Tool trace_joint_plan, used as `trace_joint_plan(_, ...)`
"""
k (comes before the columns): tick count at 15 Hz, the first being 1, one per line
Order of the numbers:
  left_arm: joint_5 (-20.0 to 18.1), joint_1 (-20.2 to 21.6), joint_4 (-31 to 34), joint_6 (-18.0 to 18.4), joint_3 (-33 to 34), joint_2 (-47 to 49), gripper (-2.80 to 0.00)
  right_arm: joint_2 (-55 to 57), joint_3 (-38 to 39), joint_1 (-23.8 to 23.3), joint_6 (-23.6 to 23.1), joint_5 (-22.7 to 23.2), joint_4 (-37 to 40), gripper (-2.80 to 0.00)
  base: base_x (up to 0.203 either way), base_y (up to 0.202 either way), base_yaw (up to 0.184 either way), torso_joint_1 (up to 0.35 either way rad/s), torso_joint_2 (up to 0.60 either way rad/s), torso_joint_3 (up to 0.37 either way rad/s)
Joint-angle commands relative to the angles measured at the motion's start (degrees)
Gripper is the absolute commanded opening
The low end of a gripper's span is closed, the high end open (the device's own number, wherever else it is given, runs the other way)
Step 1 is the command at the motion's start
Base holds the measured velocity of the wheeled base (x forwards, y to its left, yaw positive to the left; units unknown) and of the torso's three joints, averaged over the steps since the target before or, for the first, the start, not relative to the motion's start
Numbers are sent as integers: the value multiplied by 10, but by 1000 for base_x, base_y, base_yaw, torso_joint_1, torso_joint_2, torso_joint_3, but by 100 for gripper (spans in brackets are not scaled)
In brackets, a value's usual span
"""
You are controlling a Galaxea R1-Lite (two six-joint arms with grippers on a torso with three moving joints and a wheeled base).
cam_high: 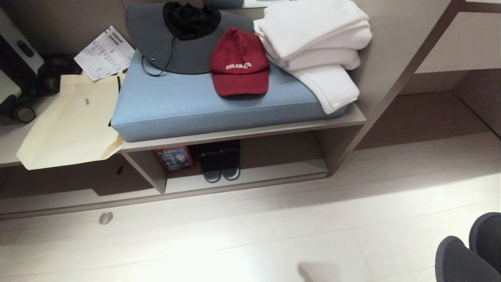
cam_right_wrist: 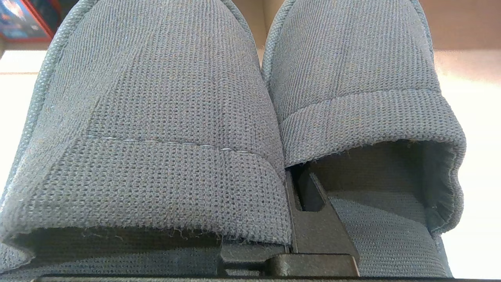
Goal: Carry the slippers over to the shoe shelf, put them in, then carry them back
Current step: Place the slippers into the shoe cabinet
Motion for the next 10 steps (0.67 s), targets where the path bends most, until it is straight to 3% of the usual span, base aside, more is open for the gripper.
trace_joint_plan(1,1,0,0,0,1,1,-280,0,1,0,0,0,0,-280,0,0,0,7,7,-203)
trace_joint_plan(10,0,0,0,0,1,1,-280,0,1,0,-1,0,0,-280,0,0,0,4,4,-196)
